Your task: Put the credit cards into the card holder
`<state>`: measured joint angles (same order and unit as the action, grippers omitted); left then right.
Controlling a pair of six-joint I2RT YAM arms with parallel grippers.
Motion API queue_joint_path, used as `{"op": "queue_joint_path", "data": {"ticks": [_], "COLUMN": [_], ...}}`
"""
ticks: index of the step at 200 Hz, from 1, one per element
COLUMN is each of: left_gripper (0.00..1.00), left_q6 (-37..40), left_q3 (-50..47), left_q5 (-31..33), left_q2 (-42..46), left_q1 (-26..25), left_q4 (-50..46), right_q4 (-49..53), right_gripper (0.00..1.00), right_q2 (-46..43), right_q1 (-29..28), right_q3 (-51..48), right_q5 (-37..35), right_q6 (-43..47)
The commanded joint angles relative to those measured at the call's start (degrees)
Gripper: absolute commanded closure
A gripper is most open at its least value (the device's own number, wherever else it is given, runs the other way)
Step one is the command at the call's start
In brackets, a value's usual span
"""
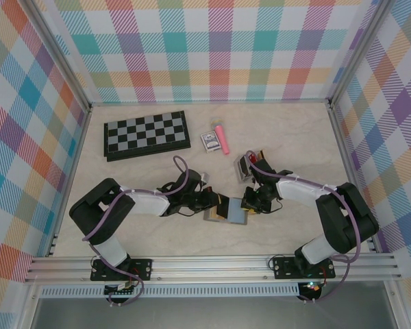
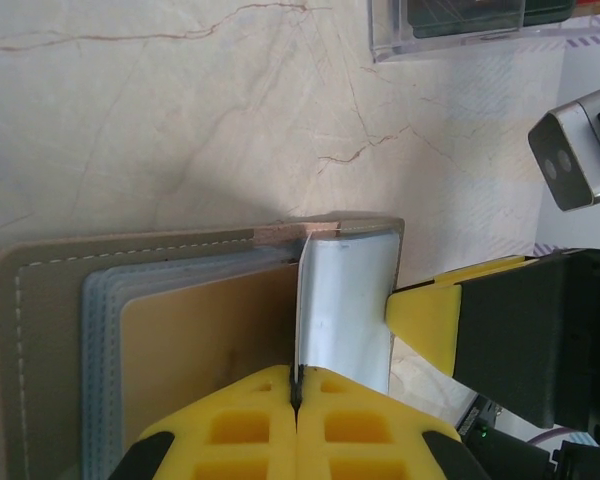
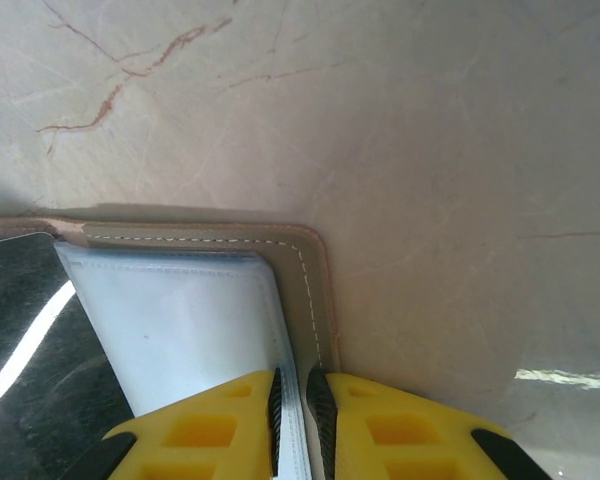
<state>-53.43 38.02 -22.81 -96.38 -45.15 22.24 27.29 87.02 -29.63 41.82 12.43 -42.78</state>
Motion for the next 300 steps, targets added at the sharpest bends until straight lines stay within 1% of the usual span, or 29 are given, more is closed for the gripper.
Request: {"op": "queue_joint_path", "data": {"ticks": [1,48,105,188,251,300], "left_gripper": [1.0,1.0,1.0,1.0,1.0,1.0], "left_q6": [-2.12,-3.54,-0.98,-1.26,0.94,-0.06], "left_q3": [-0.34,-0.43,0.84,0.86,1.17,2.62], "left_q5": [0.48,-0.79,0.62,0.66,3.44,6.05], "left_q2": [1.07,1.31,4.27,0.3,-1.17,-1.99], "left_q1": [-1.79,-1.87,-1.84,-2.05,-3.37,-4.29], "left_q4": [0.73,3.0,-2.72,-0.89,-3.59,-3.43], "right_q4": [-0.35,-0.18,0.07,0.26,0.05,-0.39], "right_gripper": [0.8,0.8,0.8,0.8,0.79,0.79], "right_q2": [3.84,4.51,4.56,4.56,4.28,4.47], "right_q1": [-0.26,-0.24,-0.26,-0.3,-0.25,-0.22], "right_q3": [-2.36,-2.18,-2.21,-2.01,-2.01,-2.14], "right_q5": [-3.02,-3.36,-4.25,-4.25,-3.9,-3.29], "right_q6": [0.41,0.68,0.51,0.6,0.33,0.14]}}
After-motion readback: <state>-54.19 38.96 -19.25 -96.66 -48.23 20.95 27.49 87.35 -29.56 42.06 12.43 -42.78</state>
